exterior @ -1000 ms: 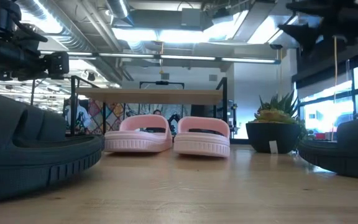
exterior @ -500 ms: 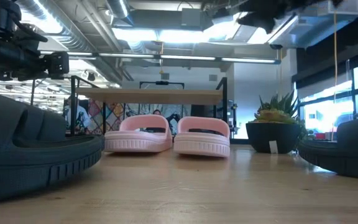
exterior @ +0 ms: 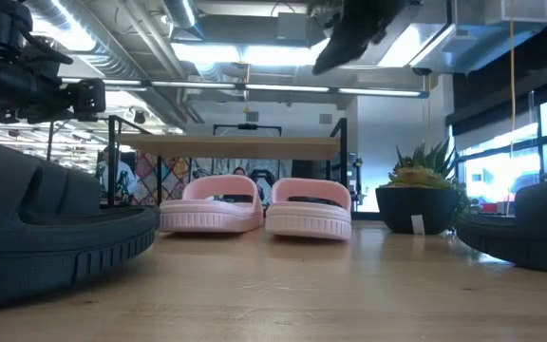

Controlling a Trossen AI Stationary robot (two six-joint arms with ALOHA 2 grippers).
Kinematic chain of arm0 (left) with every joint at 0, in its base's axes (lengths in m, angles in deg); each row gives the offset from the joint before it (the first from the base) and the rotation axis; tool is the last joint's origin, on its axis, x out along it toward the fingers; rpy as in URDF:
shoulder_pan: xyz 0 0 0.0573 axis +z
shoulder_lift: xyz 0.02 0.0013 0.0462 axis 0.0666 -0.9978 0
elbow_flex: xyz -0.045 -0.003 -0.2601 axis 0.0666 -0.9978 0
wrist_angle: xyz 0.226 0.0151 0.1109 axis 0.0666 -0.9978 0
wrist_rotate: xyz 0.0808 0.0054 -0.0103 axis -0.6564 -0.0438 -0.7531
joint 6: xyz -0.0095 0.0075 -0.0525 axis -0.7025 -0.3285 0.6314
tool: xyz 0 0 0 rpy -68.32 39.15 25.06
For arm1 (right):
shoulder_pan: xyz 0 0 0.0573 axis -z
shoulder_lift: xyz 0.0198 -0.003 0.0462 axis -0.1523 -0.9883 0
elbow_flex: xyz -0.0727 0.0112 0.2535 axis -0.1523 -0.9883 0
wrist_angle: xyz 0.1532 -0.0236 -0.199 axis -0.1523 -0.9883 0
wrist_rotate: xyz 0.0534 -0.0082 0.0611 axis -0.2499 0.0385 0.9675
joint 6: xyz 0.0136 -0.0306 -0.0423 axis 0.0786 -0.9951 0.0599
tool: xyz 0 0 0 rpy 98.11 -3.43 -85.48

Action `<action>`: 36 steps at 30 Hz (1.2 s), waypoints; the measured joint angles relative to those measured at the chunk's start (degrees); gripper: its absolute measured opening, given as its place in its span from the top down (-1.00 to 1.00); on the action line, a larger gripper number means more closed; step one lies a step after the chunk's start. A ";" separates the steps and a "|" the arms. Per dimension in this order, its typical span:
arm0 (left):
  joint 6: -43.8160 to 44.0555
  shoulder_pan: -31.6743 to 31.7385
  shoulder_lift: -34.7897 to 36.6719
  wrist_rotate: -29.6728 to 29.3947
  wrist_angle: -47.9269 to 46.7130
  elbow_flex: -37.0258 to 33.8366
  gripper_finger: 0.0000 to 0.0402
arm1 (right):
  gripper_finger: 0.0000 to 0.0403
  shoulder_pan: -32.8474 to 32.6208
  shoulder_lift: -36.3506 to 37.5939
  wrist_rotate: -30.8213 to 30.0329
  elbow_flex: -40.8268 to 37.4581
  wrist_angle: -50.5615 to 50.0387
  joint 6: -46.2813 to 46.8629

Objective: Pick and place slides into the shelf
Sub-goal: Put the left pink slide on the shelf

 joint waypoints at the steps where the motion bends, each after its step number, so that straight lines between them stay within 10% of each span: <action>1: 0.00 0.00 0.02 0.00 0.00 0.00 -0.04 | -0.13 -0.50 -1.31 -0.57 -0.20 0.12 0.46; 5: -0.16 -0.12 0.01 5.29 0.58 0.00 -0.04 | -0.13 -1.99 -6.38 -2.22 -0.28 -0.20 3.50; 17: -8.99 -0.17 0.02 50.58 2.40 0.01 -0.04 | -0.13 -3.09 -14.92 -2.32 -0.32 3.81 12.67; 36: -7.96 -0.17 0.02 62.93 2.02 0.02 -0.04 | -0.13 -3.86 -22.83 -9.13 -0.38 1.96 14.88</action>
